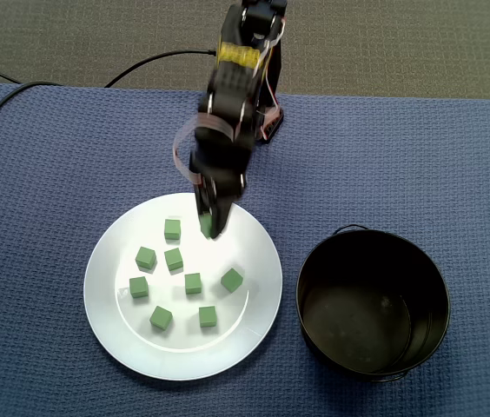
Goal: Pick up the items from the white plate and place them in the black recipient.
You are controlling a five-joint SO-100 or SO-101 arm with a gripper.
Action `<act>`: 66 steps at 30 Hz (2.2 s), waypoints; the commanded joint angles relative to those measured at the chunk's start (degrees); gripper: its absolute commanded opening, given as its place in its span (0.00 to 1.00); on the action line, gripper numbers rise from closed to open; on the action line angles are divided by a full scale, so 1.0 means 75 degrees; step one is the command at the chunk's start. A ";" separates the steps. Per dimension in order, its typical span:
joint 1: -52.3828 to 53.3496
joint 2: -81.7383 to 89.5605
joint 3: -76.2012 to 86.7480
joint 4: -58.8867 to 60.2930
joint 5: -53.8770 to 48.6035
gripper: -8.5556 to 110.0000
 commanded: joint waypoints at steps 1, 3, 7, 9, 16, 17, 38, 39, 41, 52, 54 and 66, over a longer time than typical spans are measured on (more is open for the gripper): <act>-0.0023 0.1523 -0.2051 0.0527 0.1230 0.07; -0.0598 0.1277 -0.3211 0.0914 0.1559 0.07; -0.2426 -0.0094 -0.5191 0.1078 0.1312 0.07; -0.3305 -0.1137 -0.6035 0.1148 0.0938 0.07; -0.4734 -0.4570 -0.6434 0.0328 0.0691 0.07; -0.4840 -0.5004 -0.6480 0.0328 0.0715 0.07; -0.1418 -0.3539 -0.5578 0.2438 -0.0234 0.44; -0.1090 -0.3469 -0.5297 0.2438 -0.0398 0.44; -0.0633 -0.3340 -0.4500 0.2309 -0.0891 0.44; -0.0152 -0.4301 -0.1957 0.1184 -0.2730 0.44; -0.0188 -0.4875 -0.2262 0.1102 -0.2742 0.44; -0.0645 -0.6973 -0.3117 0.0316 -0.2660 0.40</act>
